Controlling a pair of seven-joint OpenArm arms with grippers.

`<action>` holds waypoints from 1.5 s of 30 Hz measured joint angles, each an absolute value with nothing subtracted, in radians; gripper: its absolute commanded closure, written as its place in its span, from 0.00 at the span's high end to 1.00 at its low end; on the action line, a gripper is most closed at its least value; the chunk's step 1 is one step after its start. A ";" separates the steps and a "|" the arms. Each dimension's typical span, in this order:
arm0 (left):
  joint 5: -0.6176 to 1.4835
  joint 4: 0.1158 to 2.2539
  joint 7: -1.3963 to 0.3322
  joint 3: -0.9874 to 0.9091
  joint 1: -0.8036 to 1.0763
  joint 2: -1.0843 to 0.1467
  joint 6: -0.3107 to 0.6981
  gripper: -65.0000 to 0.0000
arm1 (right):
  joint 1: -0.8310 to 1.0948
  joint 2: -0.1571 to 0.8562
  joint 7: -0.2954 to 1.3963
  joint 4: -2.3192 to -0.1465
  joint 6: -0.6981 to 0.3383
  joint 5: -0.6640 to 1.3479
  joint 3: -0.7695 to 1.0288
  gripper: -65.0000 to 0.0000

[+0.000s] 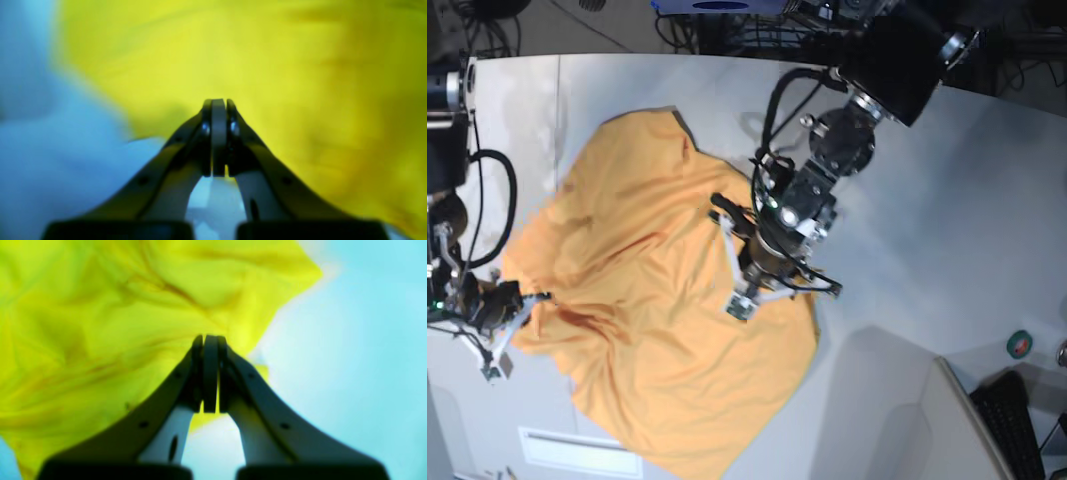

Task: Layout the t-shirt on the table in an organized manner, then fold the t-shirt properly
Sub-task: 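Grasp shirt edges with both grippers and drag them apart to spread, then regrasp the shirt edge with the left gripper and lift it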

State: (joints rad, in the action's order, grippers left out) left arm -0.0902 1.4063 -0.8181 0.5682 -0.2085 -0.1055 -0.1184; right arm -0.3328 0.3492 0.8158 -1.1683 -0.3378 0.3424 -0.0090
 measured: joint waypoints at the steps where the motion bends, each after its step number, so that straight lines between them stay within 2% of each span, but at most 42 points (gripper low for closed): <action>1: -0.092 1.375 -0.817 0.558 -0.242 -0.111 -0.125 0.00 | -0.272 0.348 0.853 -1.256 -0.337 0.335 -0.010 0.00; 4: -0.075 1.215 -0.793 0.560 -0.359 -0.094 -0.112 0.00 | -0.086 0.297 0.923 -1.434 -0.355 0.361 -0.011 0.00; 9: -0.091 0.866 -0.542 0.565 -0.523 -0.050 -0.111 0.00 | 0.097 0.173 0.921 -1.551 -0.355 0.352 0.085 0.00; 13: -0.094 0.533 -0.434 0.564 -0.623 0.010 -0.119 0.00 | 0.141 0.123 0.921 -1.486 -0.353 0.350 0.091 0.00; 17: -0.091 0.471 -0.419 0.569 -0.615 0.028 -0.112 0.00 | 0.101 0.147 0.822 -1.317 -0.366 0.383 0.090 0.00; 20: -0.091 0.542 -0.468 0.569 -0.557 0.007 -0.115 0.00 | 0.009 0.204 0.732 -1.163 -0.376 0.410 0.094 0.00; 23: -0.098 0.714 -0.519 0.569 -0.453 -0.055 -0.125 0.00 | -0.096 0.242 0.672 -1.014 -0.379 0.418 0.090 0.00; 25: -0.088 0.865 -0.615 0.558 -0.378 -0.103 -0.121 0.00 | -0.159 0.262 0.640 -0.917 -0.393 0.427 0.089 0.00; 30: -0.077 1.166 -0.695 0.520 -0.205 -0.159 -0.106 0.00 | -0.254 0.282 0.635 -0.839 -0.369 0.365 0.085 0.00; 32: -0.077 1.272 -0.692 0.448 -0.170 -0.152 -0.105 0.00 | -0.236 0.282 0.694 -0.911 -0.351 0.343 0.091 0.00; 35: -0.081 1.442 -0.657 0.274 -0.108 -0.145 -0.107 0.00 | -0.139 0.277 0.768 -1.155 -0.348 0.356 0.183 0.00; 38: -0.082 1.531 -0.655 0.093 0.015 -0.157 -0.099 0.00 | -0.014 0.192 0.783 -1.378 -0.342 0.347 0.355 0.00; 41: -0.078 1.544 -0.638 -0.053 0.131 -0.157 0.018 0.00 | 0.112 0.078 0.811 -1.513 -0.348 0.350 0.471 0.00; 42: -0.081 1.550 -0.585 -0.091 0.155 -0.151 0.062 0.00 | 0.149 0.042 0.812 -1.546 -0.349 0.352 0.492 0.05; 45: -0.082 1.555 -0.441 -0.187 0.191 -0.146 0.163 0.00 | 0.199 -0.018 0.804 -1.602 -0.356 0.355 0.553 0.44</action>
